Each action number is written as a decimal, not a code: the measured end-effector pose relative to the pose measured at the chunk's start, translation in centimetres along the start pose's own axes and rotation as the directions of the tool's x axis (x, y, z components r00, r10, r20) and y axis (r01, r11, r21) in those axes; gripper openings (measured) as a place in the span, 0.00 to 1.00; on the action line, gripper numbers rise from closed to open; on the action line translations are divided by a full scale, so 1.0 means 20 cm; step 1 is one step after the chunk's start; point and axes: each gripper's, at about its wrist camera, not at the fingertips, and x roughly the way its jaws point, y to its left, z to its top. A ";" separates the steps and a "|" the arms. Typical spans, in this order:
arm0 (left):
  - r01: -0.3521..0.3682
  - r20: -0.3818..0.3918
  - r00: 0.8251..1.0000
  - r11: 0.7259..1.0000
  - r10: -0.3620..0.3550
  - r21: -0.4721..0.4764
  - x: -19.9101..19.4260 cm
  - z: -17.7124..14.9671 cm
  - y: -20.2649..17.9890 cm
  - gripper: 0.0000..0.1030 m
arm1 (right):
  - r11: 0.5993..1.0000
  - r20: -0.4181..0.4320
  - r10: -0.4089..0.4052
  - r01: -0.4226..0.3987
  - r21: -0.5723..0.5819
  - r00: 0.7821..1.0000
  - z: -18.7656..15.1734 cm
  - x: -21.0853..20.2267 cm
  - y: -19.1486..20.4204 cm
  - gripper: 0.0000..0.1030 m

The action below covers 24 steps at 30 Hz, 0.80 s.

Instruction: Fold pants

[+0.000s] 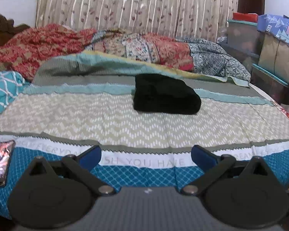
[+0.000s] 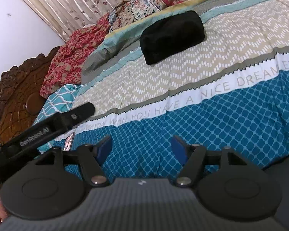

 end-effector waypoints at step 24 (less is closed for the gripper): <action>-0.042 -0.200 0.979 0.998 0.049 0.037 0.18 -0.05 0.01 1.00 | 0.993 0.015 -0.118 0.118 0.000 0.993 -0.02 0.04 -0.04 0.71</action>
